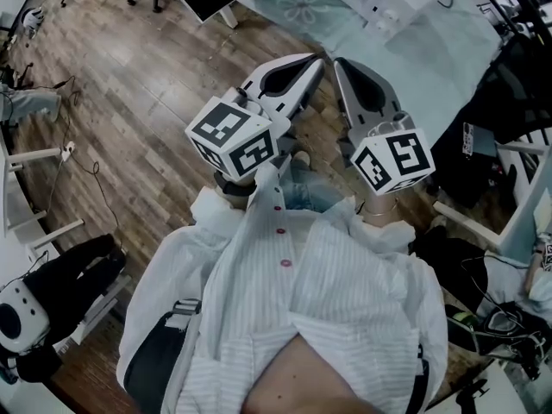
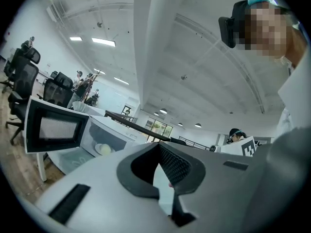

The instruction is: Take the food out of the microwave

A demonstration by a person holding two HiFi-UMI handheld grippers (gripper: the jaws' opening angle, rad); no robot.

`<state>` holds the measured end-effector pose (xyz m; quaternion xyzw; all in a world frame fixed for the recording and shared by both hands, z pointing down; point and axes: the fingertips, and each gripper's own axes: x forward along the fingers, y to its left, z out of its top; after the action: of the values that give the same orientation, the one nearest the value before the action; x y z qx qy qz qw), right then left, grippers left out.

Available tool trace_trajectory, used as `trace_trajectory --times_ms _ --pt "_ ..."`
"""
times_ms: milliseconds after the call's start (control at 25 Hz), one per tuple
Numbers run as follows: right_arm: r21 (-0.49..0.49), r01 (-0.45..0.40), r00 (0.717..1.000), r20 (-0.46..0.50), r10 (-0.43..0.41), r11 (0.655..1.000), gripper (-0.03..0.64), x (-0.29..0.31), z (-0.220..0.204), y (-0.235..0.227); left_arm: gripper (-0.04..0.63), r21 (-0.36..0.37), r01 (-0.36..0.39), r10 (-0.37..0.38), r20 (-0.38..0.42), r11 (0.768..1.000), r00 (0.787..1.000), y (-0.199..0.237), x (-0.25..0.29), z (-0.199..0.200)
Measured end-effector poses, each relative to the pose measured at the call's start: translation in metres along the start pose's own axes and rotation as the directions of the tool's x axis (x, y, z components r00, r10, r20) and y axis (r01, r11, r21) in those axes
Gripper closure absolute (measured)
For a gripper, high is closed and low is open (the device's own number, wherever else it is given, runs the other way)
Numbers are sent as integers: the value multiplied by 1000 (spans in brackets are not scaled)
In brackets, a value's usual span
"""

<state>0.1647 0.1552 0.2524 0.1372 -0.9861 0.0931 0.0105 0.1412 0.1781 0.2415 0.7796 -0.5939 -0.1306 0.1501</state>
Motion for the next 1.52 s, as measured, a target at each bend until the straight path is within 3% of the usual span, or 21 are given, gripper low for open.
trace_trajectory --times_ms 360,640,1160,1520 --pt "9 -5 1000 -12 5 1000 584 24 0 -3 588 14 -3 3 1 1000 1000 21 -1 10" --pt "-2 5 1000 -10 -5 1000 584 66 8 -11 588 6 29 -29 -1 1000 1000 62 17 25" --pt "12 96 995 20 -97 995 584 193 28 -49 588 14 86 -86 -35 996 996 184 56 81" --pt "35 207 978 33 -208 978 584 242 31 -69 588 2 173 -172 -96 985 980 237 71 95"
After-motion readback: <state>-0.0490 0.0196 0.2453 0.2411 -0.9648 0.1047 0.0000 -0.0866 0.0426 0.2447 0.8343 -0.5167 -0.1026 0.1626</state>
